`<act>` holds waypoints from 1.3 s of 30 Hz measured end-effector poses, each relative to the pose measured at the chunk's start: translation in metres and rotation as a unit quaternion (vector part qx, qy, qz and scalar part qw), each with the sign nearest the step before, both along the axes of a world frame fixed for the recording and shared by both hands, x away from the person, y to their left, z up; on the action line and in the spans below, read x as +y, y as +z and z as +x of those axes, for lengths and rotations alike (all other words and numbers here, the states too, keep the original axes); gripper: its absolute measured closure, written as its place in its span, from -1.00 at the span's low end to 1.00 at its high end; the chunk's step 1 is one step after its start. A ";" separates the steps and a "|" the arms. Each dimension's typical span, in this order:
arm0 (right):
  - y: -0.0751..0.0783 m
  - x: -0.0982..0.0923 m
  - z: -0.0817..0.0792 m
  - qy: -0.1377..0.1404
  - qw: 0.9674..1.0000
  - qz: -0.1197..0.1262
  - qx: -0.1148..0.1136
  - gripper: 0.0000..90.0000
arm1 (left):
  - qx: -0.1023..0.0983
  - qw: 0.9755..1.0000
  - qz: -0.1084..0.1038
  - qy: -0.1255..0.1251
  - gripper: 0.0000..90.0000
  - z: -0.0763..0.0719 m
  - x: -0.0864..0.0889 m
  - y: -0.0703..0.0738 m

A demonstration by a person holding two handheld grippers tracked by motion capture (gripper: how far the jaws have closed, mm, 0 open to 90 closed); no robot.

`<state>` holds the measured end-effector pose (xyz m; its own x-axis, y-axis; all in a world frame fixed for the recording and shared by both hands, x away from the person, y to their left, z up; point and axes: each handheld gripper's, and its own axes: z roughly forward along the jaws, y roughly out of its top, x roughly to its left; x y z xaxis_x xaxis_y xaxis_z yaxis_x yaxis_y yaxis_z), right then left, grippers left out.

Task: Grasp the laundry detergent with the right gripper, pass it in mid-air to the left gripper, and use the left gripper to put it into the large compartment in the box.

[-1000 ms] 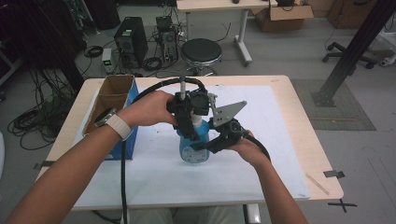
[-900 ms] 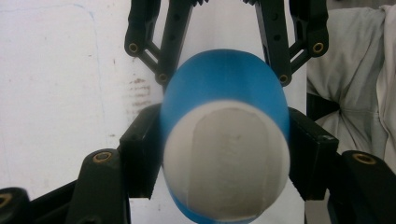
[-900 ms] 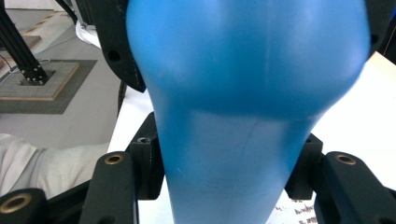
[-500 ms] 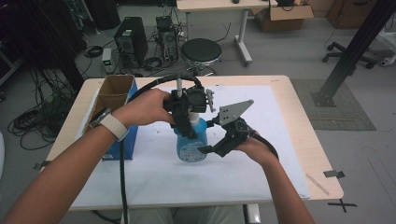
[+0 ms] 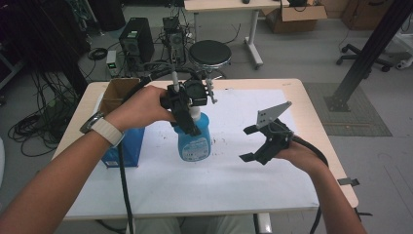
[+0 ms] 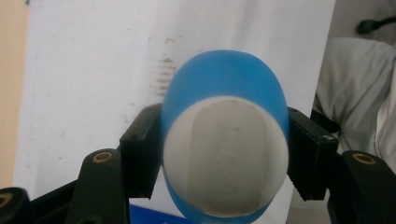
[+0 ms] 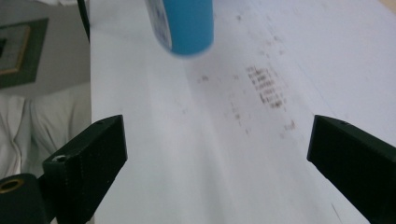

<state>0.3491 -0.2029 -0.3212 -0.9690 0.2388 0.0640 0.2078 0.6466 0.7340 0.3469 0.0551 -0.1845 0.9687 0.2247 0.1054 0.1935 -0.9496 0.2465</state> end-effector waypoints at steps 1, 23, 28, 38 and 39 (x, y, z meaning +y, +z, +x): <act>0.003 -0.011 -0.002 -0.006 1.000 -0.025 -0.001 -0.90 | -0.003 1.000 0.000 0.011 -0.15 0.000 0.001 0.003; 0.038 -0.049 -0.005 -0.005 0.985 -0.172 0.018 -0.90 | -0.040 0.964 -0.004 0.264 -0.15 0.018 0.022 0.041; 0.043 -0.046 -0.004 0.005 0.979 -0.201 0.024 -0.90 | -0.045 0.953 -0.004 0.301 -0.15 0.022 0.027 0.046; 0.048 -0.045 -0.001 0.006 0.964 -0.263 0.037 -0.91 | -0.054 0.931 -0.017 0.361 -0.15 0.030 0.037 0.056; 0.048 -0.045 -0.001 0.007 0.964 -0.264 0.036 -0.91 | -0.055 0.929 -0.016 0.366 -0.15 0.030 0.037 0.056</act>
<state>0.3483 -0.2482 -0.2734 -0.9698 0.2440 0.0039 0.2349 0.9292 0.2853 0.3771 0.0924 -0.1280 0.5388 0.8238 0.1764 0.7564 -0.5652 0.3293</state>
